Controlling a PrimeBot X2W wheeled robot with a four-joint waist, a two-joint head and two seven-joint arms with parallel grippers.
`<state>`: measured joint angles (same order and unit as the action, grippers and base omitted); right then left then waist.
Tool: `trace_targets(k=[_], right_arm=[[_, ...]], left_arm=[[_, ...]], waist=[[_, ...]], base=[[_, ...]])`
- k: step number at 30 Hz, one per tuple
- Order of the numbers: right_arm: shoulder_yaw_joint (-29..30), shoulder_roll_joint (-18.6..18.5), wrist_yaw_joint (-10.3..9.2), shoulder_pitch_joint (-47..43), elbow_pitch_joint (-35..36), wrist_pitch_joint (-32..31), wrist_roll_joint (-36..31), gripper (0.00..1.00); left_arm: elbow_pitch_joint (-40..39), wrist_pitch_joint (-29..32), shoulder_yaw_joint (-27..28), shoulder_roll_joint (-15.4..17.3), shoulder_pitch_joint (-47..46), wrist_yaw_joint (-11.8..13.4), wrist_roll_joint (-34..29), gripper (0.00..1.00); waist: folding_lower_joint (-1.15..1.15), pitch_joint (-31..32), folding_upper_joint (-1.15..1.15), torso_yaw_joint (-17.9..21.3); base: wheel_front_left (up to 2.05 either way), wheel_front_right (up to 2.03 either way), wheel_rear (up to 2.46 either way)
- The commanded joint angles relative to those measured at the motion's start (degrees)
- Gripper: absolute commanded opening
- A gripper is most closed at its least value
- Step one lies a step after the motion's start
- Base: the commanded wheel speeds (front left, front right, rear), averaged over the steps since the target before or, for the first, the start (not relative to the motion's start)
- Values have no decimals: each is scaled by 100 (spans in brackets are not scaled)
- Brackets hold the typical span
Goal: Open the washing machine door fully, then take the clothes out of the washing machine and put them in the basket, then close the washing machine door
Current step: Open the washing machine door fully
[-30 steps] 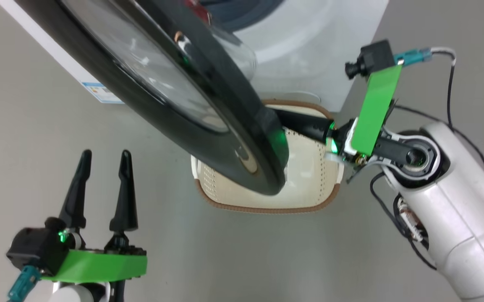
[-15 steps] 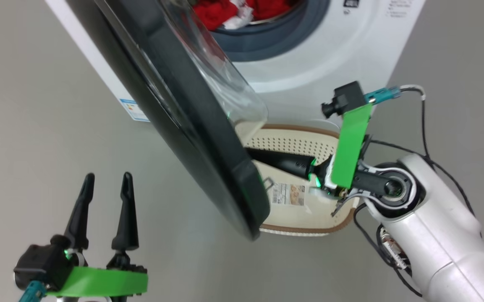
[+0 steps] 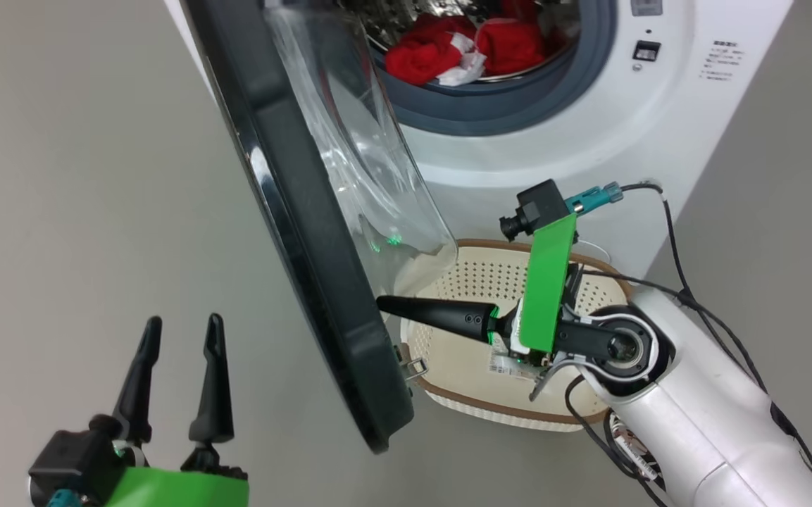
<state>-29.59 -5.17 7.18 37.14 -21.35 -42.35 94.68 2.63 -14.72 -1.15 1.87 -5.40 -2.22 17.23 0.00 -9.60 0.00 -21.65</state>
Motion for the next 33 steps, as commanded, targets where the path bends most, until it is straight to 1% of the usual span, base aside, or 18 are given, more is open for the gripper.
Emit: trace_targets(k=[1,8,15,21,27,32,33], right_arm=[[-125,201,31,-88,122,25,-63,0],[-306,225,31,-92,-19,174,5,0],[-527,228,31,-131,-60,413,208,0],[-877,228,31,-39,-105,600,435,0],[-1056,229,31,20,-215,712,532,0],[-1112,229,31,19,-348,806,428,0],[-1123,229,31,24,-381,862,323,0]], left_arm=[[-104,-28,175,100,57,14,21,100],[-20,-28,86,100,122,8,41,100],[116,-28,-12,100,141,-59,-19,100],[117,-28,76,100,225,-72,-71,100],[110,-28,90,100,260,-60,-66,100],[170,-28,99,100,270,-81,-83,100],[188,-28,99,100,273,-85,-81,100]], waist=[[0,118,0,-157],[0,308,0,-512],[0,528,0,-847],[0,595,0,-900],[0,636,0,-897],[0,686,0,-868],[0,697,0,-860]], base=[[0,0,0],[0,0,0],[0,0,0],[0,0,0],[0,0,0],[0,0,0],[0,0,0]])
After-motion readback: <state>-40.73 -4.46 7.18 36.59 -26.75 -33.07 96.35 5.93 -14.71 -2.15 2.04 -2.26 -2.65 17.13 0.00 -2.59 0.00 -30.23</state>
